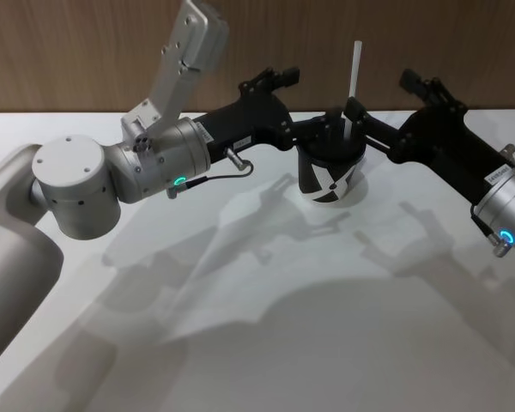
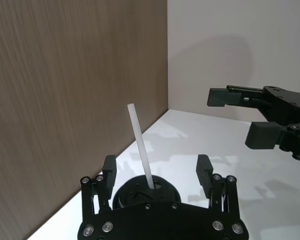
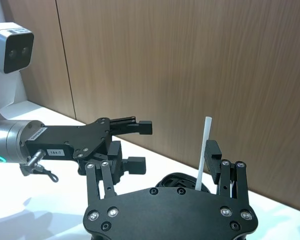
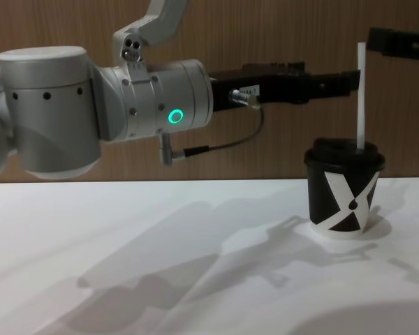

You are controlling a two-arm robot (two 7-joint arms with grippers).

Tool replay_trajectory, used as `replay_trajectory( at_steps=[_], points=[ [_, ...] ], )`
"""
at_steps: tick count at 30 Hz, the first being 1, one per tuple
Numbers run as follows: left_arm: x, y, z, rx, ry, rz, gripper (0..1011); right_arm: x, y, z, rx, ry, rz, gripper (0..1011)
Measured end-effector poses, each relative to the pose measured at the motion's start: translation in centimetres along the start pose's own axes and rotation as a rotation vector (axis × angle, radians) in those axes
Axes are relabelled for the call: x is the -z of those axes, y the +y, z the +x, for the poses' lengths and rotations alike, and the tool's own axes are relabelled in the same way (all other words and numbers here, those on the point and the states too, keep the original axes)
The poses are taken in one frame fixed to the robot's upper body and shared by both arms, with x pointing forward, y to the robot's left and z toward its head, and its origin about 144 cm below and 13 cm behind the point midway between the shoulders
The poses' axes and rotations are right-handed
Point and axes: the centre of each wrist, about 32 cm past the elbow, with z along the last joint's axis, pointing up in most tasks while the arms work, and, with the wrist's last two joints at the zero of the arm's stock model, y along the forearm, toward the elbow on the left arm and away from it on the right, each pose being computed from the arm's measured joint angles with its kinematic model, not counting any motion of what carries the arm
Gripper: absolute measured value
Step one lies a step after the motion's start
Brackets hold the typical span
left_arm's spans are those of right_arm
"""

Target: Pick up the straw with one hand, pass it to the other hand, and insert it into the cup.

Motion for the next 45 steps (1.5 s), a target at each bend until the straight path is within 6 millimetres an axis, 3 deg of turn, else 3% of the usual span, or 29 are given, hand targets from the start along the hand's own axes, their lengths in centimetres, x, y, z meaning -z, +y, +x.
replay_trajectory(
  at_steps=[16,45],
  points=[
    [0.2,1.2,-1.2,-0.039,-0.003,0.020,1000,0.0,0.1,-0.2,-0.001,0.030,-0.008,1001],
    [0.3,1.6,-1.8,-0.058,0.000,0.026,1000,0.1,0.1,-0.2,0.001,0.041,-0.013,1001]
  ],
)
